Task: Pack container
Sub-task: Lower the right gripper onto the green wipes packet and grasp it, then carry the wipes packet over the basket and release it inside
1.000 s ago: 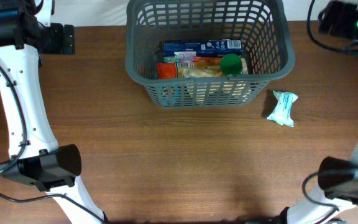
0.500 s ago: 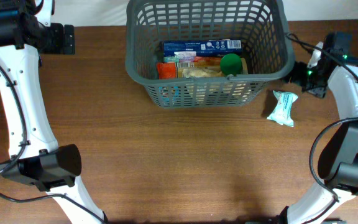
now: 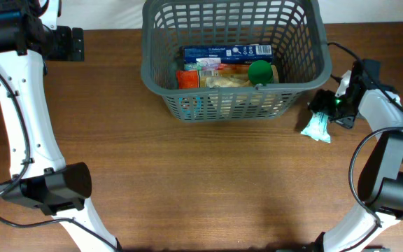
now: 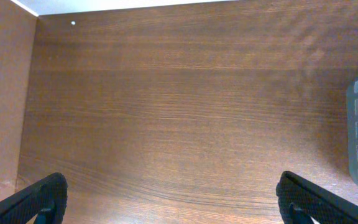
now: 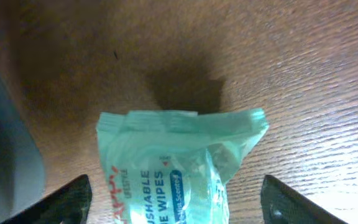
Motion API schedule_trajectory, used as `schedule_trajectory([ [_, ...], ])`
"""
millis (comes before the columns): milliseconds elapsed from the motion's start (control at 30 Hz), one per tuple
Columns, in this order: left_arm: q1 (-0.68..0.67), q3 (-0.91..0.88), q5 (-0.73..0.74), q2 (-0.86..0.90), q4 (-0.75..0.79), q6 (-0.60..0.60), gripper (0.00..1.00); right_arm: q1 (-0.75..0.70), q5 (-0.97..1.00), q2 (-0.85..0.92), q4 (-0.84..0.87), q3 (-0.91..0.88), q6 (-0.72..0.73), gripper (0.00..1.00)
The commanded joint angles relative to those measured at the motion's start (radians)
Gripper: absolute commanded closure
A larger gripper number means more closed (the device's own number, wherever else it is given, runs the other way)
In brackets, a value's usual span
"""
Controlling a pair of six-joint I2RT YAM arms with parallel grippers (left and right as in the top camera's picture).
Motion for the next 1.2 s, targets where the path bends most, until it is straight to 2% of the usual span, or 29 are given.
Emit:
schedule_trajectory([
  [0,0.002,-0.003,-0.008,-0.007,-0.001,-0.013,0.01,0.006,-0.009,-0.011,0.006,-0.028,-0.012,0.34],
  [133,0.002,-0.003,-0.008,-0.007,-0.001,-0.013,0.01,0.006,-0.009,0.002,0.006,-0.028,-0.012,0.40],
  [200,0.002,-0.003,-0.008,-0.007,-0.001,-0.013,0.01,0.006,-0.008,0.003,0.006,-0.028,-0.011,0.48],
  [300,0.002,-0.003,-0.008,-0.007,-0.001,-0.013,0.01,0.005,-0.009,-0.002,0.005,-0.027,-0.011,0.65],
  [433,0.002,-0.003,-0.008,-0.007,-0.001,-0.013,0.01,-0.018,-0.005,-0.048,-0.006,0.011,0.042,0.78],
  [500,0.002,-0.003,-0.008,-0.007,-0.001,-0.013,0.01,-0.030,-0.007,-0.080,-0.030,0.057,0.044,0.81],
  [633,0.002,-0.003,-0.008,-0.007,-0.001,-0.013,0.01,-0.048,-0.003,-0.158,-0.088,0.181,0.044,0.87],
  [900,0.002,-0.003,-0.008,-0.007,-0.001,-0.013,0.01,-0.026,-0.002,-0.323,-0.209,0.457,0.042,0.89],
  [1167,0.002,-0.003,-0.008,-0.007,-0.001,-0.013,0.01,0.109,-0.002,-0.410,-0.211,0.483,0.035,0.91],
])
